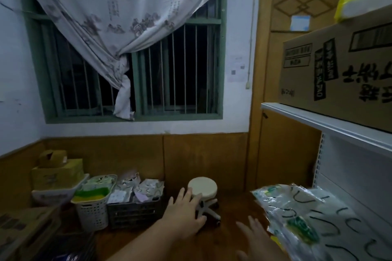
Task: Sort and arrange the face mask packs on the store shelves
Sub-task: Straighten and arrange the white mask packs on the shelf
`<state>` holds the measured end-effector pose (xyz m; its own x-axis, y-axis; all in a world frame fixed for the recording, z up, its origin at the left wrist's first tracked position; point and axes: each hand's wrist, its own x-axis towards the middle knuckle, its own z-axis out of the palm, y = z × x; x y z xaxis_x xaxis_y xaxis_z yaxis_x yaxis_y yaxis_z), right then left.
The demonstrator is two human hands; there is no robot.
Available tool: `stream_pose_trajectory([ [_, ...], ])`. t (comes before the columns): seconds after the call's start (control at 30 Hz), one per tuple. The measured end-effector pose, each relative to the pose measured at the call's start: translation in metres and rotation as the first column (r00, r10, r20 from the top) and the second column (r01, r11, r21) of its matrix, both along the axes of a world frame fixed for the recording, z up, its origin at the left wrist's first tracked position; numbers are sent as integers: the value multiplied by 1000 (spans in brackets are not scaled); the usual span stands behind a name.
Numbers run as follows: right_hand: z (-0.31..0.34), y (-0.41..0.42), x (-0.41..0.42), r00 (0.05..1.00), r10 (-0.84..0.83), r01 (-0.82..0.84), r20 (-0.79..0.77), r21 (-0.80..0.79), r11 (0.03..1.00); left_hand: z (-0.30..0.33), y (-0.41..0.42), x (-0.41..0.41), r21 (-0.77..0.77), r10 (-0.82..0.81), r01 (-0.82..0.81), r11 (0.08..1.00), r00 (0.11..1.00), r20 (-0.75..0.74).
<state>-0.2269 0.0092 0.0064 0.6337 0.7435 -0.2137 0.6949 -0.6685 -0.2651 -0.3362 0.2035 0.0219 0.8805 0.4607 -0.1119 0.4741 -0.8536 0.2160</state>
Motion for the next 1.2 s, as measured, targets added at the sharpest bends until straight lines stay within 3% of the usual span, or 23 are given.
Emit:
stream_pose_trajectory([
  [0.07, -9, 0, 21, 999, -37, 36, 14, 63, 997, -9, 9, 32, -15, -29, 28, 999, 1000, -10],
  [0.13, -17, -2, 43, 972, -17, -19, 235, 148, 989, -19, 17, 68, -24, -74, 73, 997, 997, -22],
  [0.2, -16, -2, 65, 937, -69, 15, 342, 160, 987, -27, 27, 111, -12, -123, 123, 992, 992, -37],
  [0.23, -20, 1, 80, 937, -110, 56, 332, 170, 984, -30, 31, 133, -2, -149, 149, 989, 987, -53],
  [0.3, -30, 7, 111, 966, -240, 228, 94, 124, 966, -38, 38, 176, 4, -226, 227, 974, 971, -74],
  [0.67, -58, 5, 206, 721, -691, 683, 56, 114, 722, -83, 64, 343, -134, -536, 530, 838, 844, -11],
  [0.8, -81, -1, 216, 669, -743, 743, 34, 14, 669, -99, 44, 361, -232, -592, 615, 753, 788, 168],
  [0.9, -91, -4, 225, 688, -723, 725, 65, -97, 682, -100, 31, 365, -244, -569, 652, 718, 752, 333],
  [0.97, -90, -2, 226, 676, -729, 737, 113, -60, 674, -100, 25, 366, -291, -536, 654, 698, 747, 394],
  [1.03, -83, -1, 223, 646, -742, 747, 179, 51, 663, -95, 17, 364, -449, -396, 603, 660, 786, 474],
  [1.1, -73, -3, 217, 610, -763, 738, 212, 197, 645, -86, 9, 364, -680, -225, 493, 543, 865, 448],
  [1.13, -69, -3, 214, 594, -782, 732, 191, 276, 623, -81, 5, 363, -802, -153, 420, 426, 907, 393],
  [1.2, -63, 1, 208, 615, -781, 698, 106, 388, 602, -74, 0, 362, -970, -105, 218, 102, 973, 208],
])
